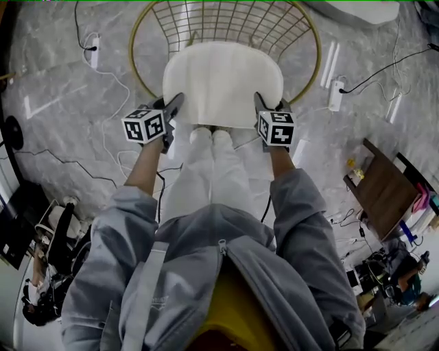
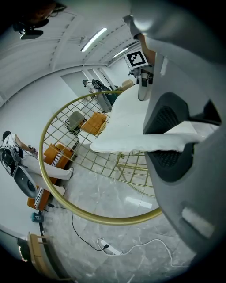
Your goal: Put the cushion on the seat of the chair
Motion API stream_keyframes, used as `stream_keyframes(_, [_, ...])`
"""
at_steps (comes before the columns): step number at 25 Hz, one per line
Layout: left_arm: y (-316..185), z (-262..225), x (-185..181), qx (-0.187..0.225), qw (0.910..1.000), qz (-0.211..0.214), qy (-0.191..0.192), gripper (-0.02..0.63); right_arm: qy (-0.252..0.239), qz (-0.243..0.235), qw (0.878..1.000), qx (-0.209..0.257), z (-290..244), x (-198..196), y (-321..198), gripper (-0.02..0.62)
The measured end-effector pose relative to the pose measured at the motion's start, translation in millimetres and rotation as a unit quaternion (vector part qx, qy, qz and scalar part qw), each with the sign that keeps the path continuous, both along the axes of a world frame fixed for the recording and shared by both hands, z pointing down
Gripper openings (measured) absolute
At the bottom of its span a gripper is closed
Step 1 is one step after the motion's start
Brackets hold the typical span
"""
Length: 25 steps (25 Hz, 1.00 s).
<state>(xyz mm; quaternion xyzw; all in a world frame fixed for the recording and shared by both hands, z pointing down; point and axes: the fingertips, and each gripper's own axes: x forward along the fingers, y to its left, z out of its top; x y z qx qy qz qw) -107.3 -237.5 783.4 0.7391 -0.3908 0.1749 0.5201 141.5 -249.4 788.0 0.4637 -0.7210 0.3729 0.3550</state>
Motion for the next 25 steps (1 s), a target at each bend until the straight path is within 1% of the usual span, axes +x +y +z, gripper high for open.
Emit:
stream_keyframes(3, [-1, 7, 1, -0.006, 1.0, 0.001, 0.0, 0.072, 0.009, 0.013, 1.0, -0.012, 11, 7, -2, 0.152])
stream_keyframes(6, [-5, 13, 1, -0.004, 0.9999, 0.008, -0.01, 0.077, 0.015, 0.021, 1.0, -0.017, 17, 12, -6, 0.175])
stream_keyframes(10, [-14, 16, 0, 0.003, 0.9992, 0.022, -0.033, 0.086, 0.03, 0.022, 0.999, -0.013, 22, 14, -12, 0.198])
stream_keyframes(13, [-22, 21, -1, 0.006, 0.9979, 0.033, -0.056, 0.093, 0.046, 0.032, 0.998, -0.018, 28, 17, -19, 0.232])
stream_keyframes(17, [-27, 27, -2, 0.002, 0.9962, 0.036, -0.079, 0.104, 0.058, 0.043, 0.997, -0.022, 34, 20, -24, 0.244])
stream_keyframes(20, [-26, 32, -3, -0.004, 0.9945, 0.044, -0.096, 0.119, 0.071, 0.043, 0.996, -0.033, 40, 22, -22, 0.273])
stream_keyframes(23, [-24, 35, -3, -0.005, 0.9933, 0.05, -0.105, 0.128, 0.077, 0.038, 0.996, -0.037, 43, 24, -21, 0.282])
stream_keyframes(25, [-23, 35, -2, 0.001, 0.9912, 0.064, -0.116, 0.144, 0.081, 0.037, 0.995, -0.035, 43, 26, -22, 0.288])
